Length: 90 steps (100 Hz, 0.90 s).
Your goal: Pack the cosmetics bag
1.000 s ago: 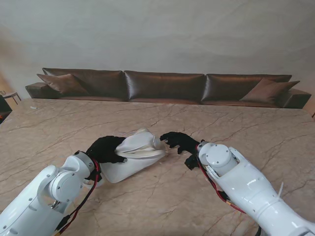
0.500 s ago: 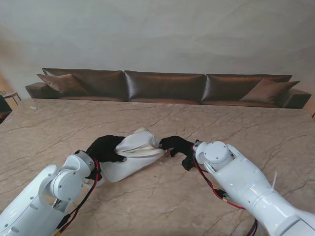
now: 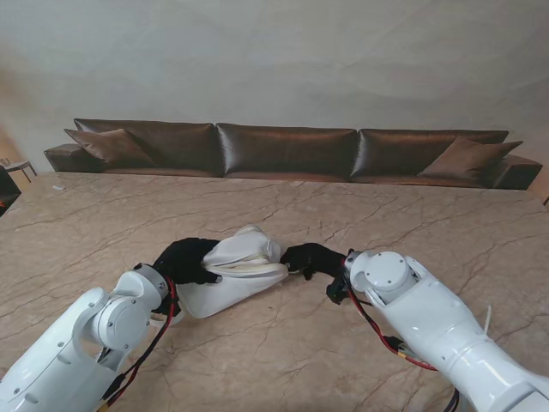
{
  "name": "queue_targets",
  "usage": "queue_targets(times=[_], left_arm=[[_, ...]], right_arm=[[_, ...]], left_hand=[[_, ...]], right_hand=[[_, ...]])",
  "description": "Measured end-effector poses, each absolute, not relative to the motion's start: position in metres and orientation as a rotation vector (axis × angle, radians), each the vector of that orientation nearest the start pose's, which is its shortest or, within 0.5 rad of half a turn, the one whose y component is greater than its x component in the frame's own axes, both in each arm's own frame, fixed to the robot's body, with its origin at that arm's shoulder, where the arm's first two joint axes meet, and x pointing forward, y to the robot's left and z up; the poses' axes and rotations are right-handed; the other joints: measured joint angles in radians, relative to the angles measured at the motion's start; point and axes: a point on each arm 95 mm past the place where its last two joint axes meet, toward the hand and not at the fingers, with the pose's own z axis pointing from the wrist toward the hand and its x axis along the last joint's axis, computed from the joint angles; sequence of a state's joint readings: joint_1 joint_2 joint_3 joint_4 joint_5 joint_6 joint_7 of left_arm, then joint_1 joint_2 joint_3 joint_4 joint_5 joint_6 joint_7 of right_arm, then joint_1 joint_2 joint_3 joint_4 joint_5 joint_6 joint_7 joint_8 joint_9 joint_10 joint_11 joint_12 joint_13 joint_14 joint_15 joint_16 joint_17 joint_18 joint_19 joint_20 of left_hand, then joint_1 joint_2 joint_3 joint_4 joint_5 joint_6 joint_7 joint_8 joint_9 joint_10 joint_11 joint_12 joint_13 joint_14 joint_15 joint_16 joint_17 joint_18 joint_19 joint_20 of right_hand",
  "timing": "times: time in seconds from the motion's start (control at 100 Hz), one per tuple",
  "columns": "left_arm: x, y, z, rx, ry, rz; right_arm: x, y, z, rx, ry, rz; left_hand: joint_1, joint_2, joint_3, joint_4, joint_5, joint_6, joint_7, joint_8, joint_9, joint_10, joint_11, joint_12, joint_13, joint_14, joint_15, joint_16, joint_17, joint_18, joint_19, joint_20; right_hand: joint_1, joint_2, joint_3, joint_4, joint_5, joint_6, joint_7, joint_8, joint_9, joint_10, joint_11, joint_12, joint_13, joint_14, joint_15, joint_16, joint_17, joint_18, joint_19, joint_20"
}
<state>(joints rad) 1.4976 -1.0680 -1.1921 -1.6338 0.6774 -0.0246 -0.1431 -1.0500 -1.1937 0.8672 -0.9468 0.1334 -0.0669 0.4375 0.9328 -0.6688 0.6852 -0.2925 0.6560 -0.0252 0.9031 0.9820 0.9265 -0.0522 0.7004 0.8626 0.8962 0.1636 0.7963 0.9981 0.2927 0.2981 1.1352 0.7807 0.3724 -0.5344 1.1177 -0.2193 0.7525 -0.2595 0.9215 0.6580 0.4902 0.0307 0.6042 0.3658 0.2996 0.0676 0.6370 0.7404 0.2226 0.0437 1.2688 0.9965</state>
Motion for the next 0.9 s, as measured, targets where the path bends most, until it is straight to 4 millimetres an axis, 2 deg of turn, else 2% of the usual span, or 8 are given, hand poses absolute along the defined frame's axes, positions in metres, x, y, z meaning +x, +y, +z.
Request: queue_targets(times=[0.2,0.29,0.43,0.5,0.6,0.72,0.79,0.9], left_arm=[[0.415,-0.012,-0.303,-1.469,1.522,-1.65],[0.415,-0.012,-0.303,-1.469,1.523,-1.647],[0.415,-0.013,-0.304,-1.47,1.524,-1.647],[0.415,-0.014,-0.304,-1.471,1.525,-1.645],[0.415,-0.014,-0.305,-1.476,1.525,-1.641],[0.415,-0.014,-0.305,-1.478,1.524,-1.641],[0.415,-0.014,-0.305,-1.478,1.523,-1.641],[0.415,-0.014,-0.305,-1.479,1.523,-1.641]], right_arm=[[0.489,0.032,-0.389,-2.129,-1.281,-1.51],[0.487,0.031,-0.39,-2.111,-1.282,-1.495],[0.485,0.028,-0.39,-2.081,-1.336,-1.504],[0.485,0.028,-0.39,-2.075,-1.355,-1.506],[0.485,0.027,-0.39,-2.064,-1.38,-1.501],[0.486,0.026,-0.39,-2.053,-1.415,-1.498],[0.486,0.024,-0.39,-2.054,-1.427,-1.497],[0.487,0.023,-0.39,-2.065,-1.434,-1.51]], left_hand=[[0.0,0.0,0.0,0.0,0.003,-0.004,0.0,0.0,0.0,-0.001,0.0,0.001,-0.002,0.0,0.0,0.0,0.0,0.0,0.0,0.0],[0.0,0.0,0.0,0.0,0.006,-0.01,0.0,0.0,0.0,-0.003,0.0,0.004,-0.01,0.0,0.0,0.0,-0.002,0.0,-0.001,0.0],[0.0,0.0,0.0,0.0,0.007,-0.014,0.0,0.0,0.0,-0.006,0.0,0.008,-0.014,0.0,0.0,0.0,-0.007,0.0,-0.001,0.0],[0.0,-0.001,0.0,0.0,0.008,-0.014,0.0,0.0,0.0,-0.006,0.0,0.009,-0.014,0.0,0.0,0.0,-0.007,0.001,-0.002,0.0],[0.0,-0.001,0.0,0.0,0.008,-0.014,0.0,0.0,0.0,-0.006,0.0,0.01,-0.014,0.0,0.0,0.0,-0.011,0.001,-0.01,0.0],[0.0,-0.001,0.0,0.0,0.008,-0.014,0.0,0.0,0.0,-0.006,0.0,0.011,-0.014,0.0,0.0,0.0,-0.013,0.002,-0.01,0.0],[0.0,-0.001,0.0,0.0,0.008,-0.015,0.0,0.0,0.0,-0.006,0.0,0.011,-0.015,0.0,0.0,0.0,-0.013,0.002,-0.011,0.0],[0.0,-0.001,0.0,0.0,0.008,-0.015,0.0,0.0,0.0,-0.006,0.0,0.012,-0.015,0.0,0.0,0.0,-0.015,0.002,-0.011,0.0]], right_hand=[[0.0,-0.01,0.01,0.0,0.0,0.0,0.0,0.0,0.042,-0.001,0.0,0.016,0.027,-0.005,-0.012,-0.005,-0.004,-0.015,0.0,0.0],[0.0,-0.037,0.022,0.0,-0.001,0.0,0.0,0.007,0.045,-0.002,0.0,0.023,0.035,-0.005,-0.012,-0.005,-0.012,-0.023,0.0,0.0],[0.001,-0.119,0.072,0.0,-0.003,-0.003,0.0,0.024,0.064,-0.013,0.005,0.045,0.058,-0.006,-0.023,-0.009,-0.009,-0.038,0.0,0.0],[0.063,-0.149,0.094,-0.005,-0.006,-0.004,0.001,0.024,0.064,-0.023,0.024,0.063,0.077,-0.014,-0.026,-0.01,-0.005,-0.053,0.0,0.0],[0.101,-0.176,0.133,-0.005,-0.027,-0.012,0.012,0.042,0.125,-0.034,0.049,0.087,0.12,-0.015,-0.026,-0.01,0.007,-0.06,0.0,0.0],[0.108,-0.184,0.133,-0.014,-0.027,-0.032,0.013,0.051,0.211,-0.051,0.099,0.139,0.219,-0.015,-0.002,0.006,0.045,-0.061,0.0,0.0],[0.138,-0.209,0.144,-0.026,-0.027,-0.037,0.016,0.061,0.303,-0.053,0.117,0.226,0.315,-0.014,0.053,0.059,0.096,-0.061,0.001,0.0],[0.15,-0.255,0.153,-0.028,-0.01,-0.045,0.024,0.063,0.424,-0.056,0.155,0.283,0.445,-0.011,0.13,0.112,0.179,-0.029,0.018,0.001]])
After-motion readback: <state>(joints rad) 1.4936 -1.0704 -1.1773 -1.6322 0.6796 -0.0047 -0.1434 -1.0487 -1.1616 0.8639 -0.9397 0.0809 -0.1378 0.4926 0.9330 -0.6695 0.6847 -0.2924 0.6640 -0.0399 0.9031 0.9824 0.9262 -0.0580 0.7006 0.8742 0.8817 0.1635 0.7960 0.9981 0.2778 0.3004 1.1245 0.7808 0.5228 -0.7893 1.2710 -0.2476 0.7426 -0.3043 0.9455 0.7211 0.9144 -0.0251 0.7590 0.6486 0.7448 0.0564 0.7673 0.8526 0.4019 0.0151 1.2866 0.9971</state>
